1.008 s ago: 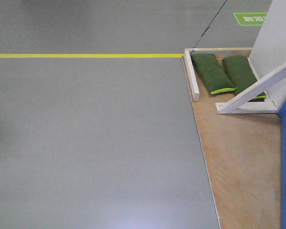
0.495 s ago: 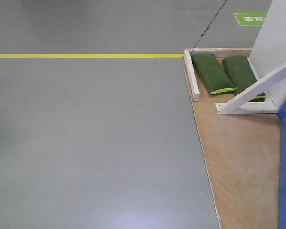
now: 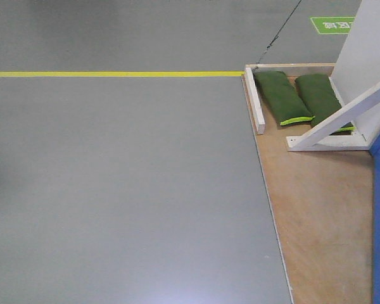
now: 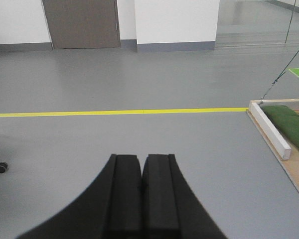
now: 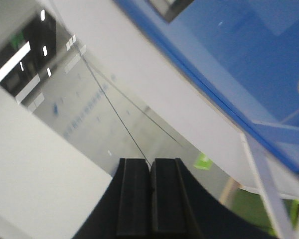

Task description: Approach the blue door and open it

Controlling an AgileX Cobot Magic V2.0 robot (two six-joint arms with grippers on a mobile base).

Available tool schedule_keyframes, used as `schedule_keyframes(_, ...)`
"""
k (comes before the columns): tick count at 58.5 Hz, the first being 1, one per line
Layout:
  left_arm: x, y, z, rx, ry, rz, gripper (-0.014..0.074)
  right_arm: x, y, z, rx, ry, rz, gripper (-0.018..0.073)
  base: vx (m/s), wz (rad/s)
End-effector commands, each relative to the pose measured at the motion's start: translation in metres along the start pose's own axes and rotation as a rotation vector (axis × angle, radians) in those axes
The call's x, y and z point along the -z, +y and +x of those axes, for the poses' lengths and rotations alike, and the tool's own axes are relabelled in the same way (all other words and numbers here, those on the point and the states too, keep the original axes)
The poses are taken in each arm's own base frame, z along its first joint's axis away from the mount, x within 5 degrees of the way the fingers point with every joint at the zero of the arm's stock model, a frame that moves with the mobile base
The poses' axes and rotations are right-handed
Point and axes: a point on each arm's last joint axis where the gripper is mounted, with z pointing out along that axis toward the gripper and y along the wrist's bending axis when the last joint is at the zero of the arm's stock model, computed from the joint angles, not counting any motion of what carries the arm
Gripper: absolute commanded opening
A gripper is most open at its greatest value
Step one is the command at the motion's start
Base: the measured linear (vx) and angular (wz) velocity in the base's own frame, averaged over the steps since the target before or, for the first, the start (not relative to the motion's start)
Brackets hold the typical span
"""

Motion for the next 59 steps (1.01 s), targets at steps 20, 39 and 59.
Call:
schedule_keyframes(20,0.004,0.0,-0.017,0.01,-0.121,0.004,0.0073,0.001,0.0,-0.065,-0.313,-0.497,0.037,0.0011,0.0,0.0)
schedule_keyframes(39,0.004,0.0,-0.017,0.01,-0.121,0.004,0.0073,-0.012,-0.034,-0.121,-0.496,-0.792,0.123,0.0011,0.0,0.0)
schedule_keyframes(59,0.004,0.0,-0.017,0.01,-0.121,0.004,0.0073,-0.065,-0.064,-0.16,-0.575,-0.652,0.171,0.0011,0.0,0.0)
